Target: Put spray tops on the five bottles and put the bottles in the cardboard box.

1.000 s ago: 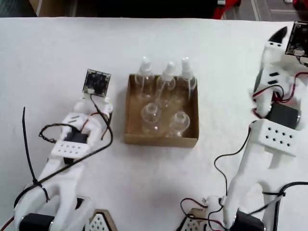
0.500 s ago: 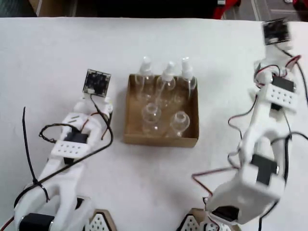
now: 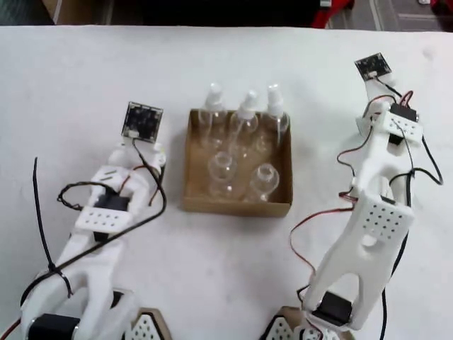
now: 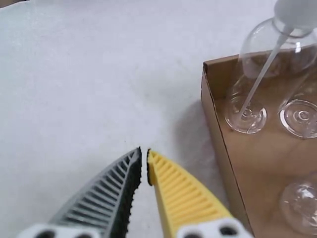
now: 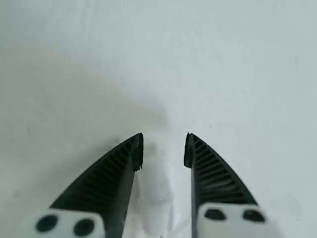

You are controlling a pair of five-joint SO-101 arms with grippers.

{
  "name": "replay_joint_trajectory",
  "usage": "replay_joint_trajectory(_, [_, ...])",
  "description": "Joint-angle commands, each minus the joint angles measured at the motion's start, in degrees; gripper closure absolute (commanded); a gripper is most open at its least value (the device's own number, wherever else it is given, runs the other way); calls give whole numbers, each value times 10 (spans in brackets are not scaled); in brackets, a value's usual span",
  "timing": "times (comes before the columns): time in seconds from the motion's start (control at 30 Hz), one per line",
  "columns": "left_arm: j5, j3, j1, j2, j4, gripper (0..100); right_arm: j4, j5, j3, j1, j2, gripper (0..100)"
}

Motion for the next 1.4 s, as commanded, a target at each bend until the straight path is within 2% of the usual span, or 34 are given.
replay_joint_trajectory(0.0, [-5, -7, 4, 0, -12, 976, 10, 5, -92, 5, 31, 879])
replay_joint_trajectory(0.5, [-5, -7, 4, 0, -12, 976, 124, 7, -271, 27, 144, 882])
replay_joint_trajectory(0.6, [-5, -7, 4, 0, -12, 976, 146, 47, -277, 29, 155, 882])
replay_joint_trajectory(0.9, [-5, -7, 5, 0, -12, 976, 188, 39, -299, 26, 127, 873])
replay_joint_trajectory(1.03, [-5, -7, 5, 0, -12, 976, 245, 40, -338, 22, 108, 819])
replay_joint_trajectory(1.2, [-5, -7, 5, 0, -12, 976, 325, 67, -406, 18, 101, 818])
replay_joint_trajectory(1.37, [-5, -7, 5, 0, -12, 976, 356, 93, -421, 20, 102, 818])
